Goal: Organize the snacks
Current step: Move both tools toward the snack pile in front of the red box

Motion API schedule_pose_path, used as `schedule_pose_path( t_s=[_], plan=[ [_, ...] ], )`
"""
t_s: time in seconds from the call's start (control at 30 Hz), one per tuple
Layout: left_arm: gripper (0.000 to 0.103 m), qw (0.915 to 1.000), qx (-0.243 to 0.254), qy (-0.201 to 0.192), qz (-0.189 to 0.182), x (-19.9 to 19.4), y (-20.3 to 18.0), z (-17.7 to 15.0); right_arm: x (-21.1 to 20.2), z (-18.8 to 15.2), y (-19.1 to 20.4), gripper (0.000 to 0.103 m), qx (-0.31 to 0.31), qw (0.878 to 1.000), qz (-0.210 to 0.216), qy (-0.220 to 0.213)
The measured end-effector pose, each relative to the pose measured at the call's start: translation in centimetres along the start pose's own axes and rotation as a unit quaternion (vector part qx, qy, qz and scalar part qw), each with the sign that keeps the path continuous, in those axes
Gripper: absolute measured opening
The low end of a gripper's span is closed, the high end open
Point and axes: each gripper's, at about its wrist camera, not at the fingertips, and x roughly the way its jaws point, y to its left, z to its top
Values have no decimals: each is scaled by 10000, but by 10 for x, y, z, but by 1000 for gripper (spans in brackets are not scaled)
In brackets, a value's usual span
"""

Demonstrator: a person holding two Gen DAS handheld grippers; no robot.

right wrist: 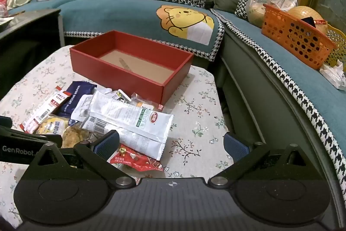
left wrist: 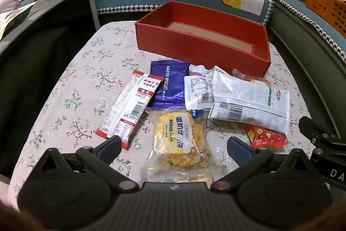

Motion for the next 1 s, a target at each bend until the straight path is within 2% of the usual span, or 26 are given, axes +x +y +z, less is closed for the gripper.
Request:
schedule_pose_path(
  t_s=[0.2, 0.4, 1.0],
  plan=[
    [103, 9999, 118, -27, -86, -2, 4, 0, 2, 0, 4, 103, -34, 10000, 28, 27],
    [103, 9999, 113, -37, 24, 0, 0, -1, 1, 0, 1, 103, -29, 10000, 38, 54],
    [103, 9998, 169, -32, 45, -1, -1, 0, 2, -1, 1, 103, -44, 10000, 34, 79]
  ],
)
